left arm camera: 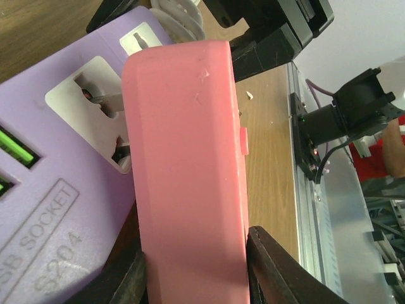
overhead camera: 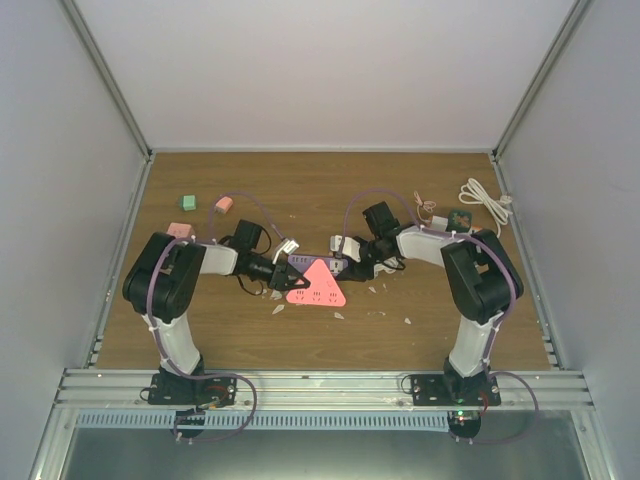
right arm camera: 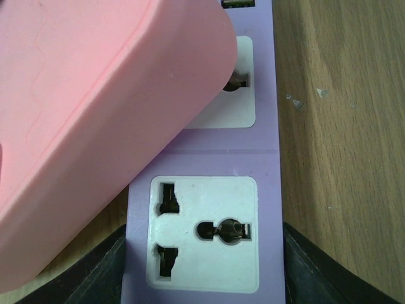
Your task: Pull the plug off the socket
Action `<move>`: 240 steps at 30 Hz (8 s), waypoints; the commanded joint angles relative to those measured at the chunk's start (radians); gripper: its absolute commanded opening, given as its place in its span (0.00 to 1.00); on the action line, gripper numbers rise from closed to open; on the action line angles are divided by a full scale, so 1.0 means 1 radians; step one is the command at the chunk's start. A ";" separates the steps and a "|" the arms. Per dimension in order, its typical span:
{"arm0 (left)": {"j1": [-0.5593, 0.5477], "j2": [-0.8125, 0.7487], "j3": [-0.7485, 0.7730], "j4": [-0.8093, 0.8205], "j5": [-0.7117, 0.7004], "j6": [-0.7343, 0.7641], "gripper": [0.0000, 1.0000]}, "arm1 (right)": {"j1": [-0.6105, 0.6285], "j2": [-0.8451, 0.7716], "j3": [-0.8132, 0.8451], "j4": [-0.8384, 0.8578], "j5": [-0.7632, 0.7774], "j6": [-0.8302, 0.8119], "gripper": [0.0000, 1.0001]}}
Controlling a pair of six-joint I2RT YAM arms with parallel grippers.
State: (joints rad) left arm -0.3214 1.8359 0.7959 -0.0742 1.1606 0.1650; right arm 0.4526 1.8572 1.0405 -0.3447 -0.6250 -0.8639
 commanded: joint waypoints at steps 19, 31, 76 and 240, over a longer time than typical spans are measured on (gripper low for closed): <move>-0.051 -0.184 -0.113 0.258 0.003 0.146 0.11 | -0.038 0.092 0.026 -0.022 0.069 0.033 0.06; -0.007 -0.037 -0.059 0.243 0.191 -0.071 0.08 | -0.038 0.068 -0.014 0.110 0.215 0.088 0.06; 0.521 -0.261 0.135 -0.285 0.049 0.268 0.08 | -0.038 0.040 0.036 0.004 0.169 0.078 0.78; 0.464 -0.468 0.193 -0.248 -0.169 0.119 0.99 | -0.977 0.133 0.347 -0.326 0.334 -0.397 0.67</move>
State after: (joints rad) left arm 0.1455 1.3560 0.9775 -0.3584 0.9665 0.2802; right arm -0.5182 1.9491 1.3727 -0.7254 -0.3153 -1.2789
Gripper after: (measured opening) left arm 0.990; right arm 0.680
